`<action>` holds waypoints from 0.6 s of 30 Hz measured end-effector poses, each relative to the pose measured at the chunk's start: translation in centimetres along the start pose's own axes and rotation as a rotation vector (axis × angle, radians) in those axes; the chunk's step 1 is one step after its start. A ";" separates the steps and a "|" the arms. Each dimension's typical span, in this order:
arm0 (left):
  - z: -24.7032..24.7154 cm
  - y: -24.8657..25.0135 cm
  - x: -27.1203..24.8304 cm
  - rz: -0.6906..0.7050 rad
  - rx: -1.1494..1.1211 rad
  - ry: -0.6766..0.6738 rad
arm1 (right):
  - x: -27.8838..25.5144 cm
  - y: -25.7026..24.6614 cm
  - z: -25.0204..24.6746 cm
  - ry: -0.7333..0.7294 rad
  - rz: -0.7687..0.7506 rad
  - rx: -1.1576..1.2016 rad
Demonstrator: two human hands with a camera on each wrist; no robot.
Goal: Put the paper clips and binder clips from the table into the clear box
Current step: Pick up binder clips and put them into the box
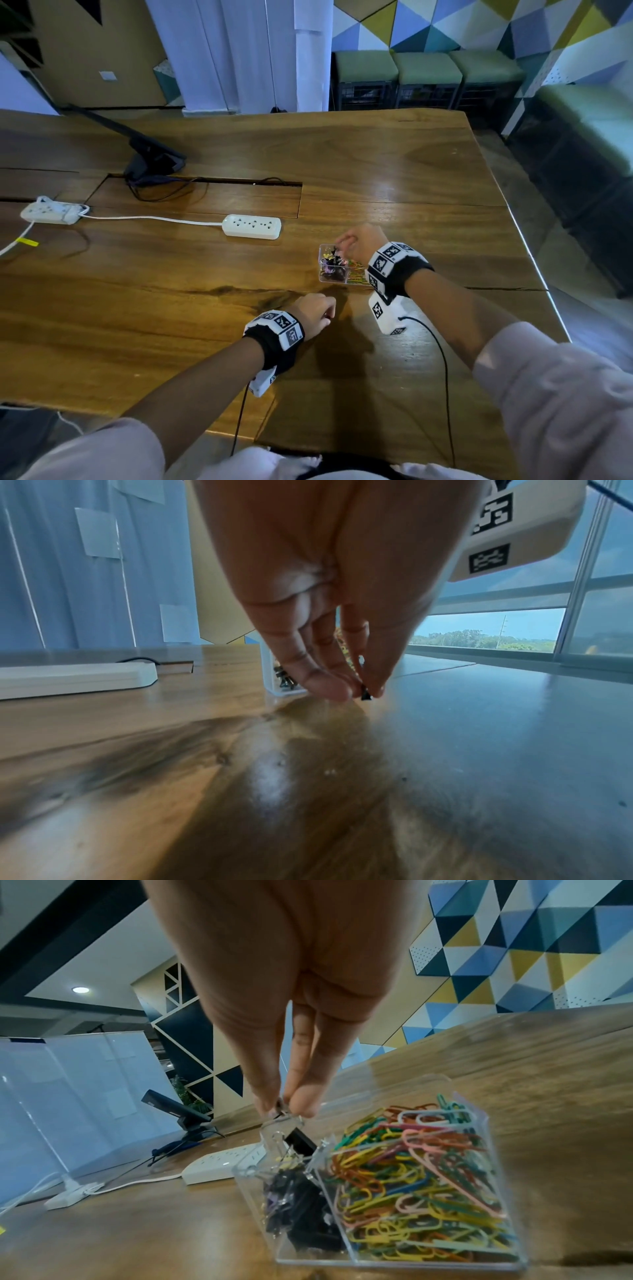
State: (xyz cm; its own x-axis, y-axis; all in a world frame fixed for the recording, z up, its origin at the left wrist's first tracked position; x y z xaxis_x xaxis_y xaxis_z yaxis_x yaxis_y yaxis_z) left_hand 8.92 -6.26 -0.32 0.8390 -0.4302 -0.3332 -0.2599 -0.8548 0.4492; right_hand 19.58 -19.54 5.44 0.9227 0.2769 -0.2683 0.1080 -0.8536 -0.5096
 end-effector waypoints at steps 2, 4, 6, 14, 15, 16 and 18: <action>-0.7 -0.1 0.1 0.010 -0.010 0.041 | 0.8 0.2 0.9 -0.003 -0.026 -0.017; -1.6 -0.2 0.5 0.006 -0.025 0.093 | 1.0 0.8 1.6 -0.008 -0.029 -0.028; -2.6 -0.3 1.1 -0.010 -0.064 0.157 | -0.1 1.1 1.5 0.041 -0.008 -0.025; -6.0 -0.1 4.7 -0.083 -0.180 0.402 | -8.5 4.0 2.0 0.069 -0.046 0.012; -6.1 -0.1 5.0 -0.098 -0.207 0.409 | -9.3 4.6 2.3 0.030 -0.048 -0.009; -6.2 -0.2 5.5 -0.106 -0.228 0.416 | -10.0 5.2 2.6 0.001 -0.051 -0.028; -6.1 -0.3 6.2 -0.109 -0.260 0.426 | -11.3 6.5 3.3 0.017 -0.047 -0.018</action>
State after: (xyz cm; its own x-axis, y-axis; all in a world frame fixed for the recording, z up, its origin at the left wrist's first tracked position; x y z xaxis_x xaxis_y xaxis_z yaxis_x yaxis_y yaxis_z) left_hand 17.16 -6.89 2.52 0.9891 -0.1397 -0.0459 -0.0782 -0.7641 0.6404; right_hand 8.66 -26.72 2.42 0.9227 0.3096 -0.2299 0.1583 -0.8477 -0.5063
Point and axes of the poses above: each hand's wrist, its own x-axis towards the middle knuckle, its own z-axis out of the palm, y = z × x, the point moved 2 cm from there along x, towards the middle knuckle, and after that the axes turned 4 degrees about -x, right-handed, at the moved point
